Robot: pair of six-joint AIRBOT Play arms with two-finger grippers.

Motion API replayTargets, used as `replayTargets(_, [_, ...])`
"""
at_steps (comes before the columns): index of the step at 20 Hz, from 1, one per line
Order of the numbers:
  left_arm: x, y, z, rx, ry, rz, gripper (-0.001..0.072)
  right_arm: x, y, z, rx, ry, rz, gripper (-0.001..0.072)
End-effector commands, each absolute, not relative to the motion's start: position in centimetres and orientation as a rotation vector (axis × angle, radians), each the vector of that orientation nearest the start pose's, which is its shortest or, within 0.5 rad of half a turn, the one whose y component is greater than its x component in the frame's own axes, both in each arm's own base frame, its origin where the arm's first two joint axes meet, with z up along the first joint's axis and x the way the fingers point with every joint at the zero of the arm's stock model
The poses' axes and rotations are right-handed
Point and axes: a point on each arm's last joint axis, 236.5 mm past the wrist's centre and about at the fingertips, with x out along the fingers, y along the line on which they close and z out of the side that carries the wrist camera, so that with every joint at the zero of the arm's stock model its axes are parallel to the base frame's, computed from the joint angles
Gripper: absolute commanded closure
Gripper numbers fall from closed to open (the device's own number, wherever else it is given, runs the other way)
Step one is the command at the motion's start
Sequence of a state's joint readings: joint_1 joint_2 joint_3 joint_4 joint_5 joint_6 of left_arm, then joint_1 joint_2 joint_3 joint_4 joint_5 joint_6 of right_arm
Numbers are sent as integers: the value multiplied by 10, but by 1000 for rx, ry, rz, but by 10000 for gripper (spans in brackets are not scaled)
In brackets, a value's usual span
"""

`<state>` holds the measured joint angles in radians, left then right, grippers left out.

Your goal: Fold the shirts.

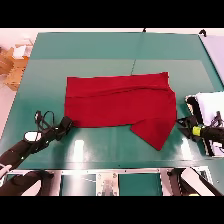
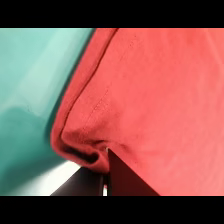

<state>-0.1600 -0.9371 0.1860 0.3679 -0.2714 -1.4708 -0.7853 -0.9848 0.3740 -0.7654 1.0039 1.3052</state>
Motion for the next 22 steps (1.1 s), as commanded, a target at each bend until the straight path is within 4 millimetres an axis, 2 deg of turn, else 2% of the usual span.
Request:
replayTargets(1, [288,-103,-106,-1017,962,112,678,225,-19,-114,1225,1197,-235,215])
replayTargets(3, [289,-102,-106,-1017,959,114,679,218,-9,-125,1253,1246,-225,219])
replayTargets(5, [289,-101,-106,-1020,954,118,679,227,6,-128,1287,1254,-164,222])
replayTargets(6, [289,-101,-106,-1020,954,118,679,233,16,-128,1318,1254,-129,269])
replayTargets(7, [289,-102,-106,-1021,955,117,680,238,27,-127,1337,1260,-86,351])
replayTargets(8, [289,-105,-104,-1023,963,104,680,238,35,-126,1340,1278,-53,402])
replayTargets(9, [291,-110,-100,-1024,971,84,680,237,39,-124,1336,1289,-36,587])
replayTargets(10, [293,-115,-95,-1007,977,51,681,238,38,-121,1331,1290,-21,691])
replayTargets(13, [294,-117,-79,-966,1050,-41,682,244,21,-104,1287,1254,-28,692])
replayTargets(16, [273,-99,-69,-926,1170,-70,682,239,-1,-86,1194,1224,-93,694])
replayTargets(19, [259,-82,-36,-890,1109,-69,682,224,-10,-72,1125,1222,-173,694])
replayTargets(22, [232,-59,-22,-747,1139,-6,682,211,-8,-52,1062,1220,-181,695])
